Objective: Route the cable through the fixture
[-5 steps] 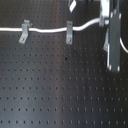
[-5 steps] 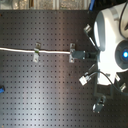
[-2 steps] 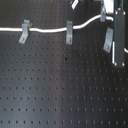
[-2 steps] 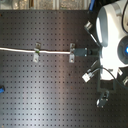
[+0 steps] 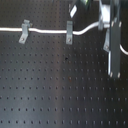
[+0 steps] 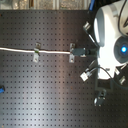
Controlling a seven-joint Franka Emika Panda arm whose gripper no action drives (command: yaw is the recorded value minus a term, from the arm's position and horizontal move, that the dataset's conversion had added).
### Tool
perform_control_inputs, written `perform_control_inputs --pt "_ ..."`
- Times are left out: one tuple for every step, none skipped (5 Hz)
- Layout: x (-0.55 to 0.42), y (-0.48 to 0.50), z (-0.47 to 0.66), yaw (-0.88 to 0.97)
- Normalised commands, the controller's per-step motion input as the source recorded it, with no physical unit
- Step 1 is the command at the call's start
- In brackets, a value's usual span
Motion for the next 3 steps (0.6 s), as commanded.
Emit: perform_control_inputs --pt "-0.041 0.162 0.27 0.04" --pt "-0.037 0.178 0.20 0.06" --pt "-0.004 0.008 0.62 0.00"
